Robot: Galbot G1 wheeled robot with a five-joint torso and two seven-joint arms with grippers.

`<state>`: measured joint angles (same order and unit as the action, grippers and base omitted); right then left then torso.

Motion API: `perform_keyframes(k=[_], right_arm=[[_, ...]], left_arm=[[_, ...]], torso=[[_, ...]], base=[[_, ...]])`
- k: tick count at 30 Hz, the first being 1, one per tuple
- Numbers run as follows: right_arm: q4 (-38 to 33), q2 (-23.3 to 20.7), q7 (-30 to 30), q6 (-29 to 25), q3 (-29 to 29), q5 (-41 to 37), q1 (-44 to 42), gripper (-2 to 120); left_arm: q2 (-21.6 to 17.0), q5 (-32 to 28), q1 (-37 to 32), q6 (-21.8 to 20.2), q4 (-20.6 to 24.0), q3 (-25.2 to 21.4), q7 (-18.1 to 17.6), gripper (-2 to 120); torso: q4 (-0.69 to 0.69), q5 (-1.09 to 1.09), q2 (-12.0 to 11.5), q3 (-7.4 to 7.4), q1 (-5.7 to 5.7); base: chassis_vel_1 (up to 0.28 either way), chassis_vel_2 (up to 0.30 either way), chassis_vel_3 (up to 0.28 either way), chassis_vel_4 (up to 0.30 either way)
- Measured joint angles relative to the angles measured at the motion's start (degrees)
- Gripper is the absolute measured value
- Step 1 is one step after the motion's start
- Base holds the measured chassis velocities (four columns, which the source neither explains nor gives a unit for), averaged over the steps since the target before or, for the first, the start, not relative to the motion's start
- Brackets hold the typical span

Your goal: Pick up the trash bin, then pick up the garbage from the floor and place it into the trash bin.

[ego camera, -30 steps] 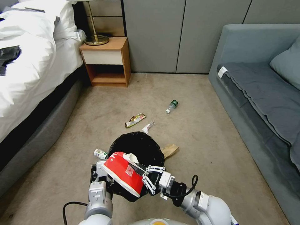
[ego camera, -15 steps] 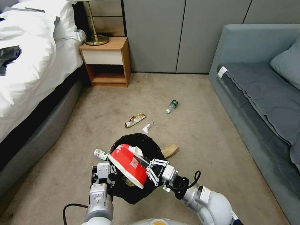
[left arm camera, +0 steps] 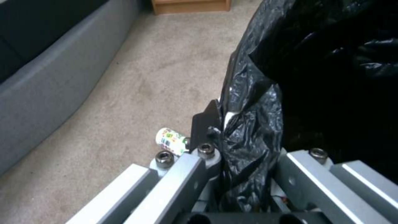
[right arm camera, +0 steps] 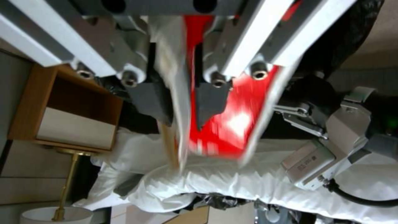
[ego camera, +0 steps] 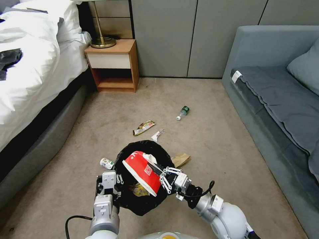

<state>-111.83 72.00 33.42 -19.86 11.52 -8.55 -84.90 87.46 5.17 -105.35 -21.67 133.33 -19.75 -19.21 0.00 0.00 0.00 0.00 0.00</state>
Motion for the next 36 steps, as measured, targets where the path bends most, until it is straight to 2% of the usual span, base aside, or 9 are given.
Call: perform_keyframes(k=[11,12,16,23,25,28,29,32,36], right_arm=[[0.06,-0.12,-0.53,0.04,0.05,0.23,-0.24,58],[0.06,-0.12,-0.53,0.04,0.05,0.23,-0.24,58],[0.06,0.04,-0.97,0.01,0.01,0.45,-0.37,78],[-1.06,0.06,-1.77,-0.19,0.05,0.74,-0.53,100],[-1.72,0.12,-2.73,-0.33,0.05,0.87,-0.59,102],[-5.14,0.67,-8.04,-1.03,-0.02,1.15,-1.07,111],[-5.14,0.67,-8.04,-1.03,-0.02,1.15,-1.07,111],[-11.34,1.69,-15.63,-1.9,0.73,0.96,-2.48,113],[-15.97,2.27,-20.3,-1.93,2.68,0.4,-3.67,114]], left_arm=[[0.07,-0.08,0.23,-0.09,0.04,0.1,0.1,2],[0.07,-0.08,0.23,-0.09,0.04,0.1,0.1,2],[0.01,-0.11,0.15,-0.1,-0.07,0.12,0.1,2],[0.01,-0.05,0.18,-0.1,-0.22,0.19,0.1,2],[0.02,-0.02,0.18,-0.1,-0.26,0.23,0.1,2],[0.03,0.13,0.06,-0.07,-0.39,0.27,0.1,2],[0.03,0.13,0.06,-0.07,-0.39,0.27,0.1,2],[-0.06,0.12,0.06,-0.06,-0.44,0.18,0.1,2],[-0.25,-0.12,0.14,-0.06,-0.44,-0.12,0.1,2]], torso=[[0.0,0.0,0.0,0.0,0.0],[0.0,0.0,0.0,0.0,0.0],[0.0,0.0,0.0,0.0,0.0],[0.0,0.0,0.0,0.0,0.0],[0.0,0.0,0.0,0.0,0.0],[0.0,0.0,0.0,0.0,0.0],[0.0,0.0,0.0,0.0,0.0],[0.0,0.0,0.0,0.0,0.0],[0.0,0.0,0.0,0.0,0.0]], base=[[0.0,0.0,0.0,0.0],[0.0,0.0,0.0,0.0],[0.0,0.0,0.0,0.0],[0.0,0.0,0.0,0.0],[0.0,0.0,0.0,0.0],[0.0,0.0,0.0,0.0],[0.0,0.0,0.0,0.0],[0.0,0.0,0.0,0.0],[0.0,0.0,0.0,0.0]])
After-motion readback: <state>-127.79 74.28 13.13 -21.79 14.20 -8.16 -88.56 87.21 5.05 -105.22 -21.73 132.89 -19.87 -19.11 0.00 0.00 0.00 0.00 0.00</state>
